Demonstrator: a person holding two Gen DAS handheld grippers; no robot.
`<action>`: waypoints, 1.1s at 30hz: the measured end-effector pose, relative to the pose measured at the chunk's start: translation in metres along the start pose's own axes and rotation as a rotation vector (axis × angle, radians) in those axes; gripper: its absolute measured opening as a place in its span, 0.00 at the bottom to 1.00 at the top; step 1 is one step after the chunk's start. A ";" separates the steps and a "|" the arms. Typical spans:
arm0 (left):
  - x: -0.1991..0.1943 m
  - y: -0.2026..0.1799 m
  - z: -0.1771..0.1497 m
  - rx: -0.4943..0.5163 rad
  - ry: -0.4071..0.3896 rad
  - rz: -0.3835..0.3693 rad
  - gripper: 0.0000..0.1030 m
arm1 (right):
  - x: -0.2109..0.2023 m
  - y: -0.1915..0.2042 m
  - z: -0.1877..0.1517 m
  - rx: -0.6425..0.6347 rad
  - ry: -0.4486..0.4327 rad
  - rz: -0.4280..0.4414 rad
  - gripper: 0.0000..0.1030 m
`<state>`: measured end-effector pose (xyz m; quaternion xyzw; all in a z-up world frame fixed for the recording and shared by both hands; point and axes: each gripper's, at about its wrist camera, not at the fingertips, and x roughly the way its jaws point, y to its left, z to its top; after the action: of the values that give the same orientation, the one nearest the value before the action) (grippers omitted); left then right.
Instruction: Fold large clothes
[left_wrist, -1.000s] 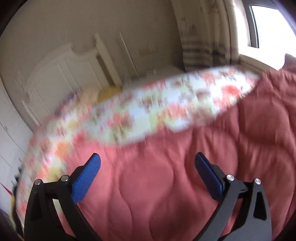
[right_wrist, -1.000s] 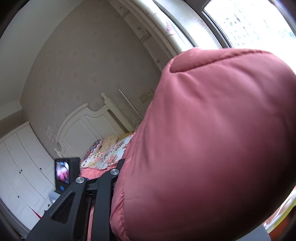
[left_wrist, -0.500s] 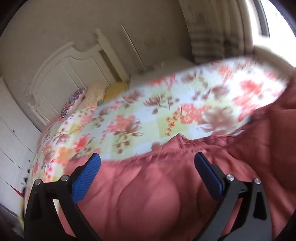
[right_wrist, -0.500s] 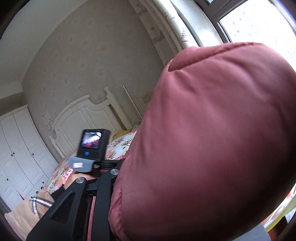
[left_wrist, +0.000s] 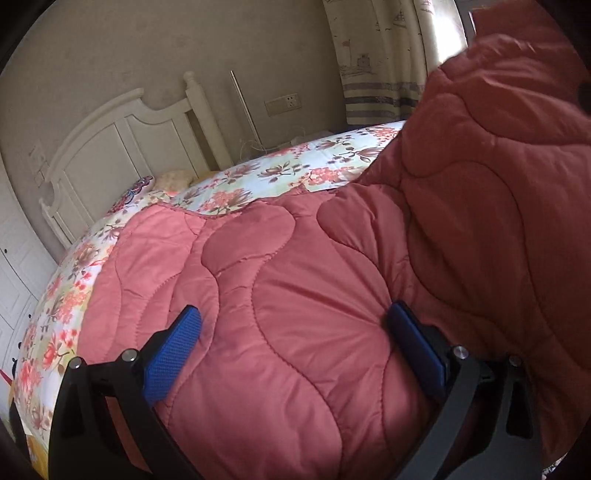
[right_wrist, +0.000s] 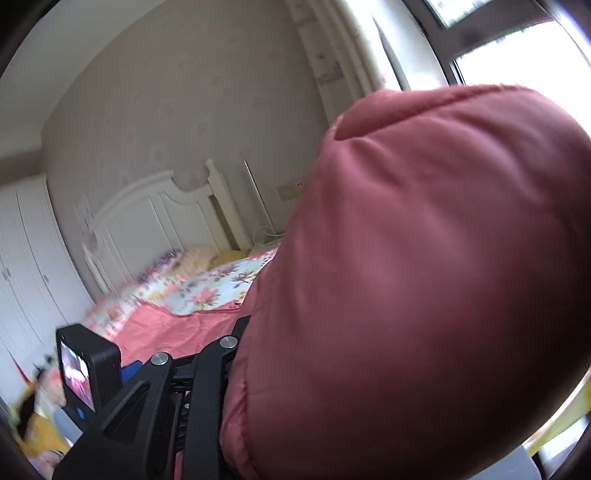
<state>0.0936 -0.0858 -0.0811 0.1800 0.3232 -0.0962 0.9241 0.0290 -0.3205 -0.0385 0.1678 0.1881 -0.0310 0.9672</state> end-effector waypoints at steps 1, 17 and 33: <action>0.001 0.002 -0.001 -0.012 0.004 -0.015 0.98 | 0.000 0.007 0.002 -0.028 0.001 -0.013 0.34; -0.062 0.255 -0.050 -0.551 -0.133 0.026 0.91 | 0.011 0.150 -0.012 -0.522 -0.120 -0.222 0.35; -0.088 0.217 0.070 -0.215 -0.128 -0.236 0.98 | 0.093 0.245 -0.195 -1.565 -0.093 -0.256 0.53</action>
<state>0.1288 0.0904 0.0838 0.0342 0.2908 -0.1803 0.9390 0.0767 -0.0244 -0.1669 -0.5851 0.1323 -0.0079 0.8000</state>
